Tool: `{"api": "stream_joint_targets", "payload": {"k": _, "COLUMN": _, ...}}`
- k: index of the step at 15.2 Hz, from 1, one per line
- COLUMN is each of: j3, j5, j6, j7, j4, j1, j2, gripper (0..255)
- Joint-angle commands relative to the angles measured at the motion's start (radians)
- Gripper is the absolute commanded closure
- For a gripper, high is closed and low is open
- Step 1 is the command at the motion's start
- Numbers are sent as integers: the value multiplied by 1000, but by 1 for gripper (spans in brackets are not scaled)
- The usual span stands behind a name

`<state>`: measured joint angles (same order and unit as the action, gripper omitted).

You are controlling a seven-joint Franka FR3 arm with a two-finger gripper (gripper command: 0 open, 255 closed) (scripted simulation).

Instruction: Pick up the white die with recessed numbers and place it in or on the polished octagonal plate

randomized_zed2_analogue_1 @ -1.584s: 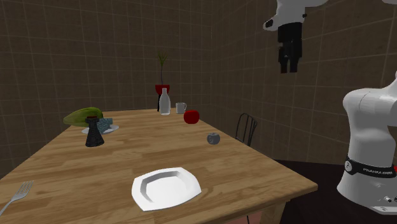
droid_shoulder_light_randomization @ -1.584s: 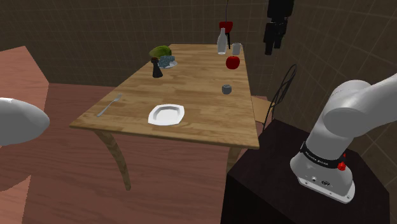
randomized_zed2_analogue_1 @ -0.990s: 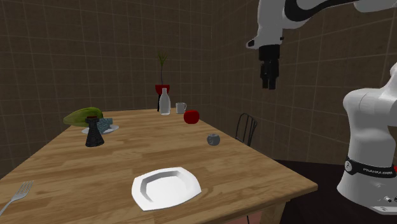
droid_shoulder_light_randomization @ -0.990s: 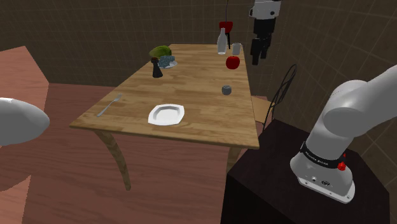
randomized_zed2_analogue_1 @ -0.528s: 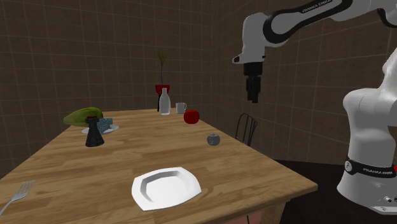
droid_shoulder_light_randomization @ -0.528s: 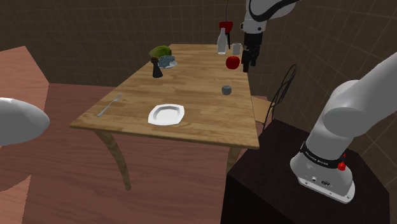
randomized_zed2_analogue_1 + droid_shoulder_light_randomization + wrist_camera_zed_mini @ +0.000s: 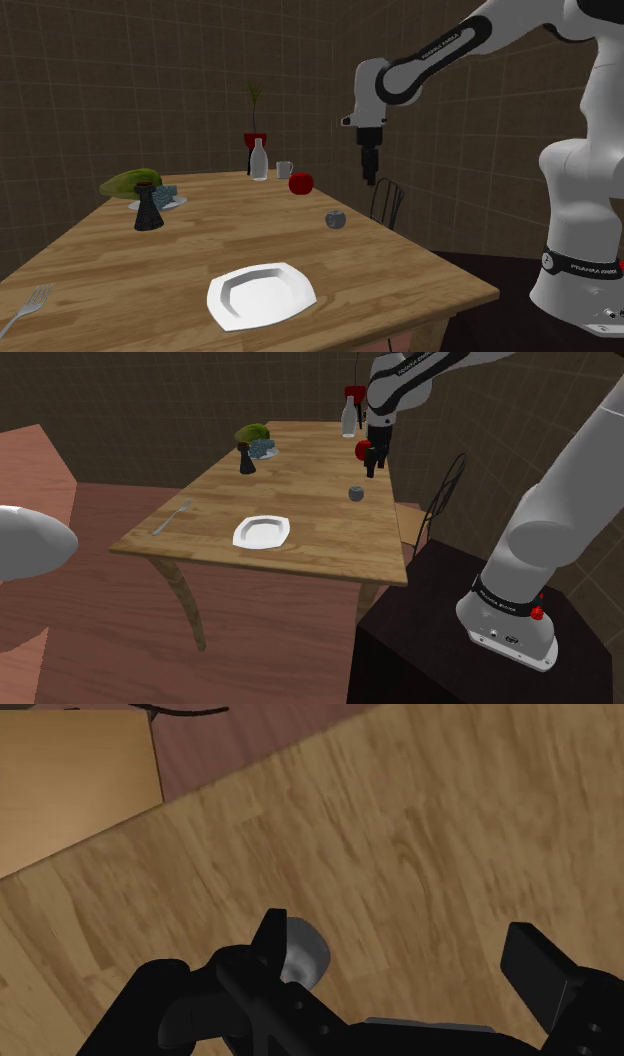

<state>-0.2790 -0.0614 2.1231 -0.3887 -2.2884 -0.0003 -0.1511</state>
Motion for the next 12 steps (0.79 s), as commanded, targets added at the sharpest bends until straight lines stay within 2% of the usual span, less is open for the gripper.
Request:
{"api": "stream_joint_targets", "payload": {"k": 1, "j3": -14, "j5": 25, "j6": 44, "j7": -38, "j4": 38, "j1": -1, "j2": 79, "gripper": 0}}
{"api": "stream_joint_targets", "payload": {"k": 9, "j3": -20, "j5": 157, "j6": 156, "j7": -183, "j4": 244, "j1": -34, "j2": 399, "gripper": 0}}
{"api": "stream_joint_targets", "payload": {"k": 12, "j3": -15, "j5": 172, "j6": 182, "j7": -196, "j4": 252, "j1": -41, "j2": 435, "gripper": 0}}
